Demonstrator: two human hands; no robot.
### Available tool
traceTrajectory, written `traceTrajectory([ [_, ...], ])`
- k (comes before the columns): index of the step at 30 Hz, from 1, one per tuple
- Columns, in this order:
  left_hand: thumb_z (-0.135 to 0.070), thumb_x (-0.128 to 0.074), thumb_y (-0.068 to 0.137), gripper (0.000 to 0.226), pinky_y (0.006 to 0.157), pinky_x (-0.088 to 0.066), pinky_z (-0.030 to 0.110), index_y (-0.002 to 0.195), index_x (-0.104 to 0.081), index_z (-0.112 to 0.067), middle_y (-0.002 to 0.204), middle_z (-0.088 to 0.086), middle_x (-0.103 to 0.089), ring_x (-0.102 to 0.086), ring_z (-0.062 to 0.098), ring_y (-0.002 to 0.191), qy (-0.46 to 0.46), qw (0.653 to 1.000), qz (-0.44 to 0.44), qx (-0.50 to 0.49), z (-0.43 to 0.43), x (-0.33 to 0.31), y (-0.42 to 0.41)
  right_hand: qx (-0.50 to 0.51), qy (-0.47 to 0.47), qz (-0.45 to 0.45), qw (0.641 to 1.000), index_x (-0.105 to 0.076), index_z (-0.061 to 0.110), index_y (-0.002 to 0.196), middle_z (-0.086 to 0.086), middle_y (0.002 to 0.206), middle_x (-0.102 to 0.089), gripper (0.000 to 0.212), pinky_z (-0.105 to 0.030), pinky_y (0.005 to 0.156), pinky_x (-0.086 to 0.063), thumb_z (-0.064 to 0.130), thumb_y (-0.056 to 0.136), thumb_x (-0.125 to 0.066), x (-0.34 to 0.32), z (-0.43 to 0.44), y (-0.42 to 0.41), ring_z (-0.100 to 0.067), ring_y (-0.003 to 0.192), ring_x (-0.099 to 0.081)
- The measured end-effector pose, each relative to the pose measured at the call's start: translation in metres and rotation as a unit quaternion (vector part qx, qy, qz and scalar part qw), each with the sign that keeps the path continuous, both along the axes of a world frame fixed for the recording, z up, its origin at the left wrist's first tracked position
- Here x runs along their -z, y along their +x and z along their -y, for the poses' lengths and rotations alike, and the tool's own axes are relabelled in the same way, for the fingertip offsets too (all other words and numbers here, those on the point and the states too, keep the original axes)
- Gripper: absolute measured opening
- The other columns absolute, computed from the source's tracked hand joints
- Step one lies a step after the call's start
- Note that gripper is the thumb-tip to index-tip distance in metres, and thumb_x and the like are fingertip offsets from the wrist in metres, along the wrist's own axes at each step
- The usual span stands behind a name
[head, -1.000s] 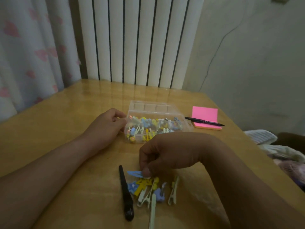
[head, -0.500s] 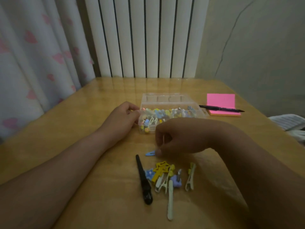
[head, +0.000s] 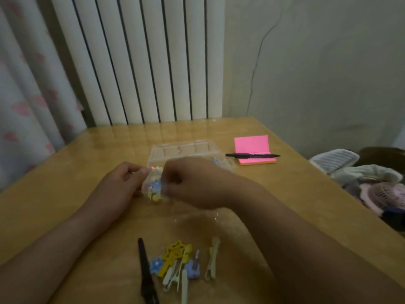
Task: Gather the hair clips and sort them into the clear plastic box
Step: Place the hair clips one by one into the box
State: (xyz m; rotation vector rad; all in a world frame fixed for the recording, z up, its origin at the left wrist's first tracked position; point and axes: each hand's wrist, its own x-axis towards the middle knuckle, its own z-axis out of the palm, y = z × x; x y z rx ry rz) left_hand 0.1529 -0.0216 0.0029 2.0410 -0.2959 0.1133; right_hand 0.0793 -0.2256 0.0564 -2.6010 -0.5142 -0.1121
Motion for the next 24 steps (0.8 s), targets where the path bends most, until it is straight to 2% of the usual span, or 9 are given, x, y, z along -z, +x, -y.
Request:
traceTrajectory([
  [3,-0.045,-0.067,0.101,0.017,0.085,-0.056,0.047,0.109,-0.070,-0.030,0.086,-0.001,-0.078,-0.073,0.020,0.084,0.022,1.000,0.006,-0.007,-0.001,0.001,0.000,0.105,0.137,0.062,0.983,-0.072,0.020,0.105,0.010,0.093,-0.067,0.015,-0.022,0.065,-0.048,0.032,0.103,-0.063,-0.015,0.029,0.005,-0.006,0.080,-0.062],
  [5,-0.045,-0.069,0.100,0.016,0.088,-0.055,0.053,0.109,-0.070,-0.030,0.088,0.009,-0.076,-0.072,0.030,0.086,0.032,0.999,0.010,-0.010,-0.003,0.002,0.002,0.187,0.172,0.091,0.963,-0.073,0.020,0.099,0.009,0.089,-0.070,0.012,-0.023,0.060,-0.047,0.028,0.102,-0.065,-0.017,0.050,0.009,-0.009,0.077,-0.065],
  [7,-0.044,-0.069,0.100,0.016,0.089,-0.055,0.054,0.109,-0.069,-0.030,0.087,0.010,-0.076,-0.072,0.033,0.088,0.035,0.999,0.010,-0.010,-0.003,0.002,0.002,0.250,0.135,0.096,0.954,-0.073,0.021,0.093,0.008,0.088,-0.070,0.011,-0.028,0.061,-0.048,0.024,0.099,-0.065,-0.011,0.066,0.014,-0.013,0.079,-0.065],
  [9,-0.042,-0.068,0.101,0.015,0.089,-0.054,0.055,0.110,-0.069,-0.030,0.085,0.009,-0.075,-0.072,0.033,0.088,0.034,0.999,0.010,-0.009,-0.003,0.003,0.003,0.282,0.080,0.068,0.954,-0.072,0.022,0.090,0.007,0.088,-0.070,0.010,-0.033,0.067,-0.055,0.021,0.095,-0.064,-0.003,0.071,0.018,-0.018,0.082,-0.067],
  [12,-0.043,-0.068,0.101,0.014,0.088,-0.055,0.056,0.109,-0.068,-0.032,0.083,0.007,-0.075,-0.072,0.034,0.087,0.030,0.999,0.008,-0.007,-0.004,0.004,0.003,0.302,-0.007,0.045,0.952,-0.072,0.025,0.086,0.005,0.085,-0.072,0.009,-0.035,0.072,-0.058,0.021,0.091,-0.064,0.003,0.067,0.020,-0.021,0.081,-0.068],
  [16,-0.055,-0.071,0.094,0.029,0.086,-0.055,0.056,0.108,-0.068,-0.030,0.084,0.012,-0.073,-0.071,0.037,0.088,0.018,1.000,0.014,-0.007,-0.006,0.004,0.003,0.299,-0.105,0.039,0.948,-0.076,0.024,0.088,0.002,0.086,-0.074,0.011,-0.040,0.079,-0.063,0.019,0.088,-0.066,0.005,0.058,0.020,-0.024,0.081,-0.070],
  [19,-0.044,-0.068,0.101,0.018,0.087,-0.054,0.055,0.109,-0.067,-0.029,0.090,0.017,-0.074,-0.070,0.036,0.090,0.024,1.000,0.014,-0.001,-0.005,0.005,0.005,0.297,-0.134,0.025,0.945,-0.077,0.024,0.089,0.003,0.087,-0.074,0.011,-0.041,0.080,-0.063,0.021,0.087,-0.066,0.007,0.056,0.021,-0.024,0.082,-0.070],
  [24,-0.044,-0.066,0.102,0.020,0.085,-0.054,0.052,0.114,-0.066,-0.027,0.090,0.012,-0.073,-0.069,0.032,0.090,0.036,0.999,0.015,0.000,-0.004,0.005,0.005,0.291,-0.135,0.028,0.947,-0.076,0.027,0.083,0.007,0.083,-0.074,0.011,-0.040,0.079,-0.063,0.025,0.090,-0.067,0.008,0.060,0.020,-0.020,0.080,-0.070],
])
